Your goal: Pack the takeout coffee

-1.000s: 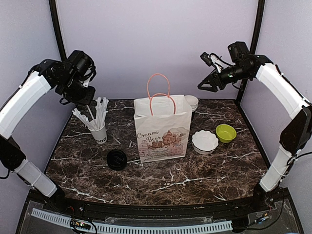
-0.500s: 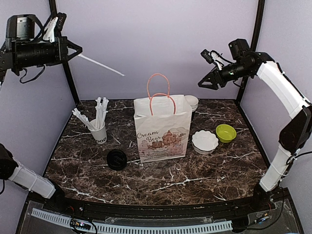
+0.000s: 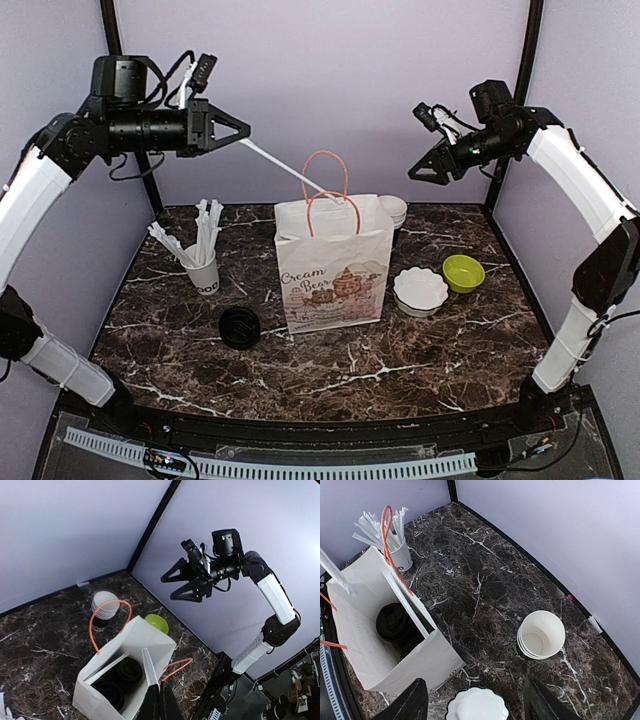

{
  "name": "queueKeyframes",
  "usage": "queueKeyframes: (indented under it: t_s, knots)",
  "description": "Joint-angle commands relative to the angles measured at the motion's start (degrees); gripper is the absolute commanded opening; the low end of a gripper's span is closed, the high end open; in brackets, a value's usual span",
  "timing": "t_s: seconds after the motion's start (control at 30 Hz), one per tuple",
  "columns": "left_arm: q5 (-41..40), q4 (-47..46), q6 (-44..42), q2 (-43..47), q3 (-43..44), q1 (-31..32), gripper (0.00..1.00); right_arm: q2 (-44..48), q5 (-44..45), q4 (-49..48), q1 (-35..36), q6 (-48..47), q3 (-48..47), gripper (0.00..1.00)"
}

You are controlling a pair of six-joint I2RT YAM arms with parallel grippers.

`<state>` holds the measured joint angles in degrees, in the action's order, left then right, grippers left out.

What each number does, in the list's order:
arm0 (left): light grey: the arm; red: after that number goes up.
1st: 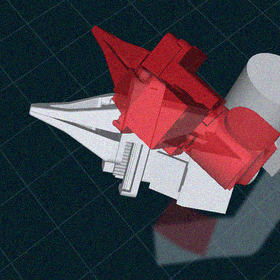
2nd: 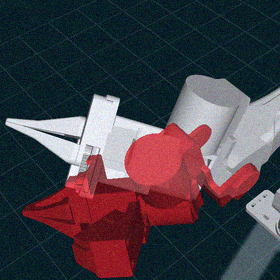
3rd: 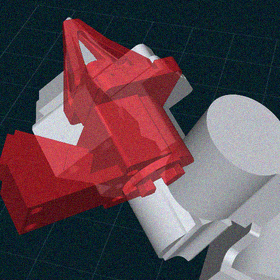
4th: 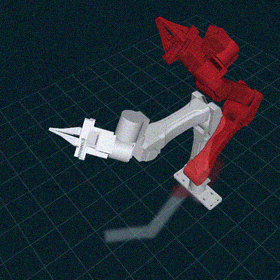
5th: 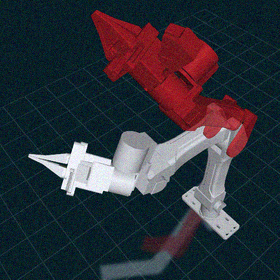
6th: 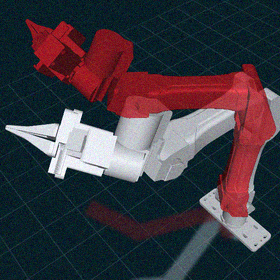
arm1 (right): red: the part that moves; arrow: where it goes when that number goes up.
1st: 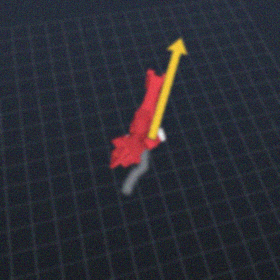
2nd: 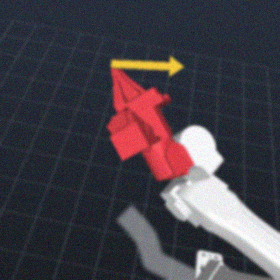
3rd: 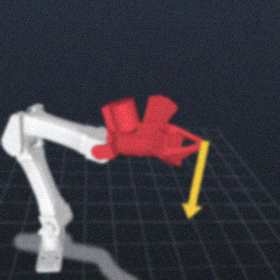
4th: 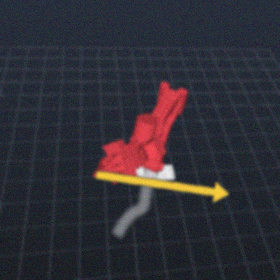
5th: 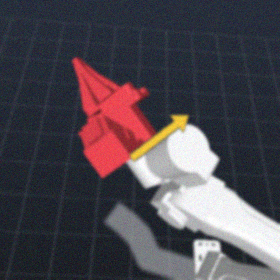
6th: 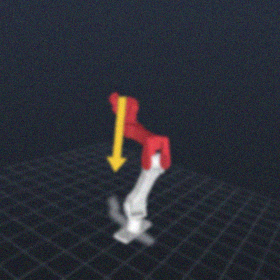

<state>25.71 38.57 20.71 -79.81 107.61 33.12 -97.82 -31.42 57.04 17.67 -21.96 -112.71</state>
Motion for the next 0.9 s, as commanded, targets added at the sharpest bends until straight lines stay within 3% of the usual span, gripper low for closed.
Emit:
queueKeyframes:
  t_s: [0.0, 0.23, 0.57, 0.73, 0.87]
  knots:
    - [3.72, -9.16, 1.49, -2.56, -2.94, 3.84, 0.00, 1.72, 0.06, -1.29, -0.36, 0.30, -0.40, 0.65]
    - [3.70, -13.77, 2.03, -11.79, -4.15, 7.90, 0.00, 1.46, -0.16, -0.91, -0.36, 0.31, -1.27, 0.65]
    - [2.60, -13.20, 0.02, -21.45, -3.52, 10.69, 0.00, 2.34, 0.35, -2.01, -0.36, -0.24, 1.47, 0.65]
    - [1.25, -8.19, -3.31, -24.10, 0.56, 11.42, 0.46, 1.35, -0.04, -1.57, -0.36, -0.28, 0.53, 0.66]
    - [-5.09, -1.34, -8.65, -22.47, 5.72, 11.44, 0.69, 1.42, 0.10, -0.55, -0.36, -0.82, -0.35, 0.67]
